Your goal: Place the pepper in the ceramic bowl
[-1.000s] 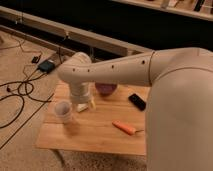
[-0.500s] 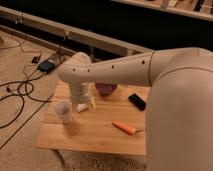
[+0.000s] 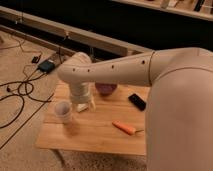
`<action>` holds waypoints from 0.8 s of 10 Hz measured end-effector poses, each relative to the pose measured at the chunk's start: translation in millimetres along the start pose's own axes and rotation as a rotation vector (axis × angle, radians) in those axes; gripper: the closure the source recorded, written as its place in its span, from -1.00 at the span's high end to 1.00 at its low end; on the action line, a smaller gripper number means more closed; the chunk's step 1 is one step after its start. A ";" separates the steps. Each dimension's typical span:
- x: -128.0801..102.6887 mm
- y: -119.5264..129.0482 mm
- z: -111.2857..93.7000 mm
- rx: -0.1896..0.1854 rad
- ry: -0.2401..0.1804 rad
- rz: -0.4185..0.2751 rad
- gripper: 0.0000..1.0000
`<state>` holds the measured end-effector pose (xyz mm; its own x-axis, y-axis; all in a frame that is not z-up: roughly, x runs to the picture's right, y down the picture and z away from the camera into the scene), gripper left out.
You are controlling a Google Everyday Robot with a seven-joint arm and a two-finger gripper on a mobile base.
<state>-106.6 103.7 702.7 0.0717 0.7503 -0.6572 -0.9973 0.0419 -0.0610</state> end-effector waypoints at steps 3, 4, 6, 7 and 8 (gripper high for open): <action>6.1 -21.7 3.0 0.071 -0.018 -0.091 0.30; 13.9 -35.8 5.2 0.116 -0.025 -0.153 0.30; 32.6 -61.0 11.7 0.192 -0.031 -0.268 0.30; 42.2 -72.5 16.7 0.217 -0.032 -0.321 0.30; 50.0 -82.3 22.3 0.231 -0.032 -0.365 0.30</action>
<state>-21.3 152.4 691.6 0.4240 0.6789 -0.5995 -0.8846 0.4523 -0.1134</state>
